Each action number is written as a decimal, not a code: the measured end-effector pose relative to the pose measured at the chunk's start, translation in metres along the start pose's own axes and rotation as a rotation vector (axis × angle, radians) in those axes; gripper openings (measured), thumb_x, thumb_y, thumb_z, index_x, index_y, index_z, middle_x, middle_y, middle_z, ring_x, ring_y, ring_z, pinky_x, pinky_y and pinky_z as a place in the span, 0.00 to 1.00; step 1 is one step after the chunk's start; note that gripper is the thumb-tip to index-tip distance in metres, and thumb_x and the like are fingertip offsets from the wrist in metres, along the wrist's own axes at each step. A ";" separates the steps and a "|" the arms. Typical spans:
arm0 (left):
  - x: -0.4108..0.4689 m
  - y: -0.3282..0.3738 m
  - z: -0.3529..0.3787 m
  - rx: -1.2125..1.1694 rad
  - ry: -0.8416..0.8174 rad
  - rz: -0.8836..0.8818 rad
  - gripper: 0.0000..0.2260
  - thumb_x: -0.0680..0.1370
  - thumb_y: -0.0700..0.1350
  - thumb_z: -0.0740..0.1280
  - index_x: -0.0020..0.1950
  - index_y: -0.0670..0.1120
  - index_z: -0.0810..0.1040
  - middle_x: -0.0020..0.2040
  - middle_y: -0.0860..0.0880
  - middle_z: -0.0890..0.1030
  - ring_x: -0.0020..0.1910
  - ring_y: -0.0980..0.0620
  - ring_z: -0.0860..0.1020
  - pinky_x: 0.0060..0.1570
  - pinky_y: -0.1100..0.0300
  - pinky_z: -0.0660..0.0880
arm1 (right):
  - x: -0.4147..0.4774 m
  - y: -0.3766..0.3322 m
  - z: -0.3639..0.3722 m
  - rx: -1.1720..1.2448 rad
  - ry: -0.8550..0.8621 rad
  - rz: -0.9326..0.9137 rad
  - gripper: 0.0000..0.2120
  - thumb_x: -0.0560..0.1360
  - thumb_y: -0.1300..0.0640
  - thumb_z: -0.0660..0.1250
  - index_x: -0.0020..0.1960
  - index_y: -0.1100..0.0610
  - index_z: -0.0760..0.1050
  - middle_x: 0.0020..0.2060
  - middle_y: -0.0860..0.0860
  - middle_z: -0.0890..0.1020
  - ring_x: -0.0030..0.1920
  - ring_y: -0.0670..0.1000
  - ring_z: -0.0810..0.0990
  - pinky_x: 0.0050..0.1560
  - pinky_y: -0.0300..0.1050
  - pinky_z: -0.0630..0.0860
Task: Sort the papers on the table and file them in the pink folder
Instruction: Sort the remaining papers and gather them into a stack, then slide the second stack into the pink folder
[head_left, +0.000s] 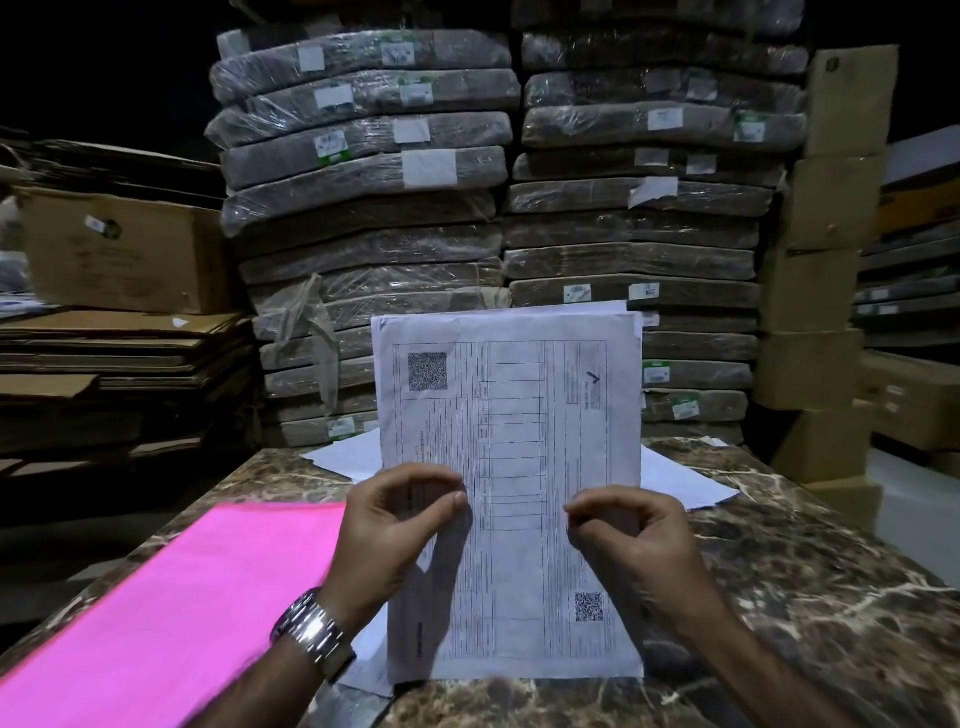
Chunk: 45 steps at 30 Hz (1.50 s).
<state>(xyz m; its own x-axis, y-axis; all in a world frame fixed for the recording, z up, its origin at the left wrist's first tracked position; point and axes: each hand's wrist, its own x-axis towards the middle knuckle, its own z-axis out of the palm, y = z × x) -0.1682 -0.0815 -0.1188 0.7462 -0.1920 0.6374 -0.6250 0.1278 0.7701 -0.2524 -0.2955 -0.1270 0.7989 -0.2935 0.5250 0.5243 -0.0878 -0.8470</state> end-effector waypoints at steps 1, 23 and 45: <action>-0.001 -0.001 0.001 -0.006 -0.007 -0.002 0.07 0.67 0.35 0.75 0.42 0.45 0.85 0.41 0.45 0.85 0.41 0.52 0.83 0.43 0.62 0.79 | -0.002 0.002 0.002 0.036 0.018 0.027 0.17 0.67 0.80 0.67 0.35 0.60 0.85 0.34 0.55 0.85 0.36 0.49 0.82 0.36 0.38 0.78; -0.012 -0.044 0.012 0.311 -0.325 -0.715 0.10 0.72 0.39 0.74 0.52 0.45 0.81 0.35 0.49 0.79 0.23 0.55 0.73 0.26 0.65 0.68 | 0.009 0.026 -0.021 -0.319 -0.168 0.665 0.07 0.70 0.72 0.72 0.47 0.66 0.83 0.37 0.58 0.85 0.28 0.48 0.83 0.28 0.33 0.75; -0.019 -0.058 -0.027 0.237 -0.251 -0.708 0.13 0.68 0.38 0.77 0.51 0.45 0.82 0.53 0.50 0.83 0.41 0.46 0.82 0.52 0.50 0.77 | -0.007 0.039 -0.001 -0.075 -0.206 0.811 0.08 0.72 0.71 0.69 0.51 0.67 0.81 0.45 0.65 0.85 0.41 0.60 0.84 0.40 0.49 0.81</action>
<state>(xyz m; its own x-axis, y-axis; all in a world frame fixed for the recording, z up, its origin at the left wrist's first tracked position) -0.1398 -0.0588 -0.1751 0.9286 -0.3677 -0.0491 -0.0737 -0.3125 0.9470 -0.2380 -0.2977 -0.1642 0.9614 -0.1139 -0.2507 -0.2511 0.0107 -0.9679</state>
